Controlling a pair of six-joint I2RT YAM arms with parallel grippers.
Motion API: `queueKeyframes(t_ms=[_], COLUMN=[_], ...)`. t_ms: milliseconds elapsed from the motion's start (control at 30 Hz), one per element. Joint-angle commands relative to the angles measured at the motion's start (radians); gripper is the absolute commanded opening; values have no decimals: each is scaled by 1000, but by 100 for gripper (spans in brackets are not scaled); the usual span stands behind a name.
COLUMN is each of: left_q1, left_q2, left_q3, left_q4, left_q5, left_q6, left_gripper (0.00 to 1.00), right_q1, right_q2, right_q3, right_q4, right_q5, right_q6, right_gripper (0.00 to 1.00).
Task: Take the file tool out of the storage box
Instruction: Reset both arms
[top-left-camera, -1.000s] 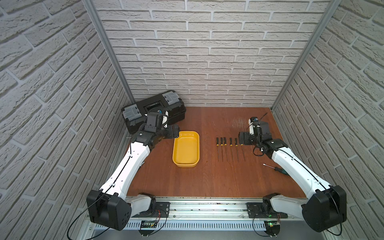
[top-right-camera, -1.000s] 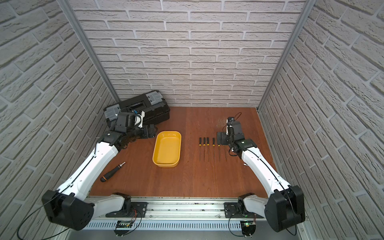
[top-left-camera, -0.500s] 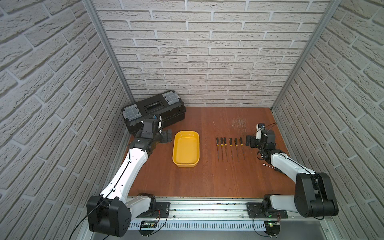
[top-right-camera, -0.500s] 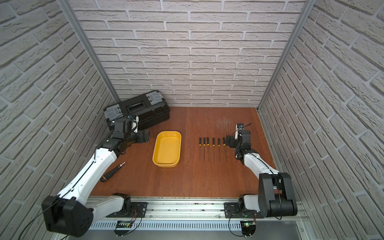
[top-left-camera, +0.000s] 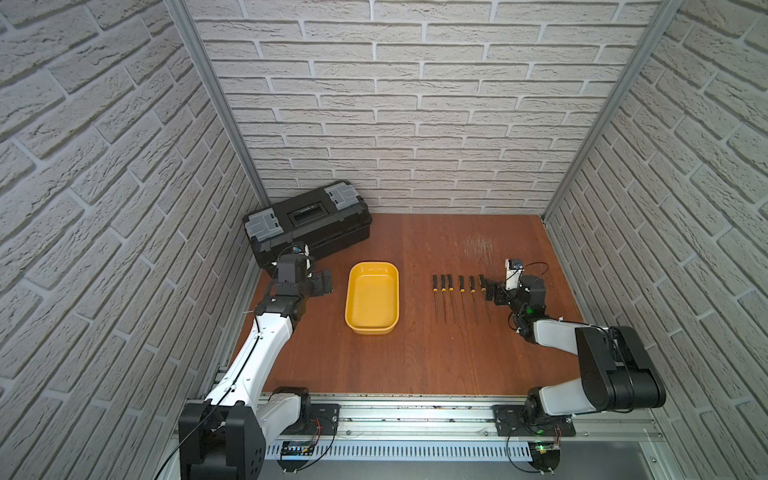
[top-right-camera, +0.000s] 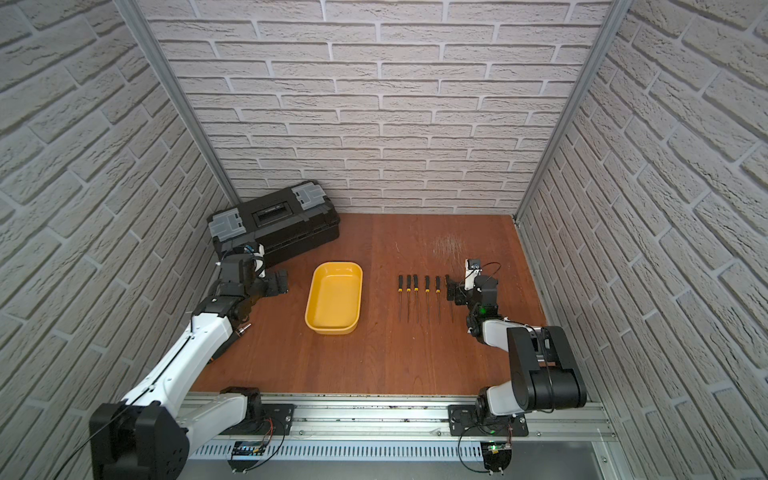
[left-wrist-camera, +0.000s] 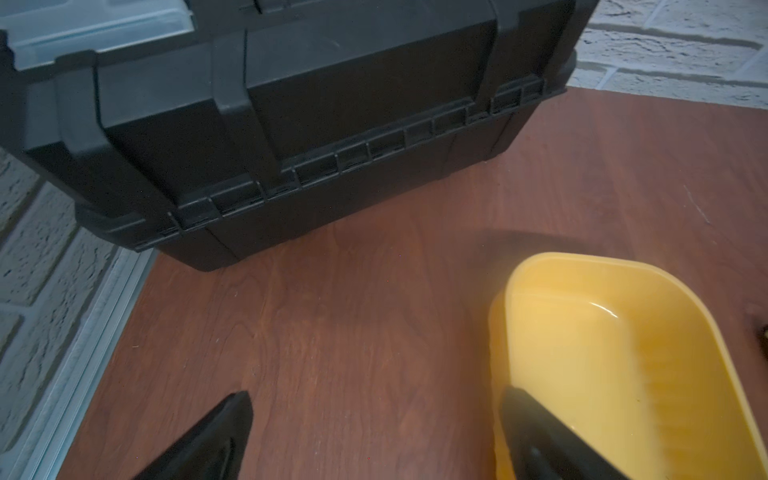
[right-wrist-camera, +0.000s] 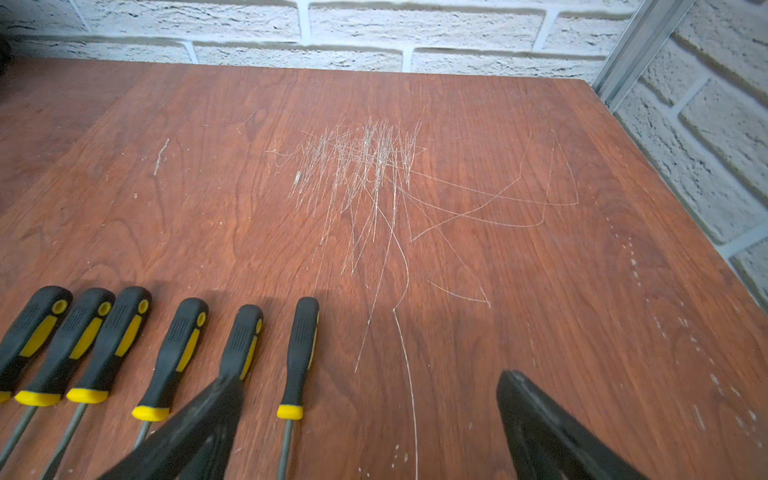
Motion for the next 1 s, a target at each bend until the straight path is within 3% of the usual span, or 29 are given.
queueKeyframes(t_ms=[0,233,433,800,967], left_q1=[32,138,202,205,183], left_q2=[-19,-30,94,313,476], left_q3=[-79,-326,-375,-449,-453], left_q4=[189,570,798,1164,1321], left_q5=[-30,-15,60,155,152], left_q6=[45,82,155,193,215], left_gripper=[98,98,99,98,99], right_q1=[-3,-1,-2,-1,-1], right_q2=[14,51,54,53,53], right_q3=[-17,-15,-13,-14,-14], right_q4=[147,169,173,172,172], right_q5=[-12,-42,-44,-43,-43], right_q6=[-13,-31,-29,-30,-30], right_gripper=[100,100,100,100,100])
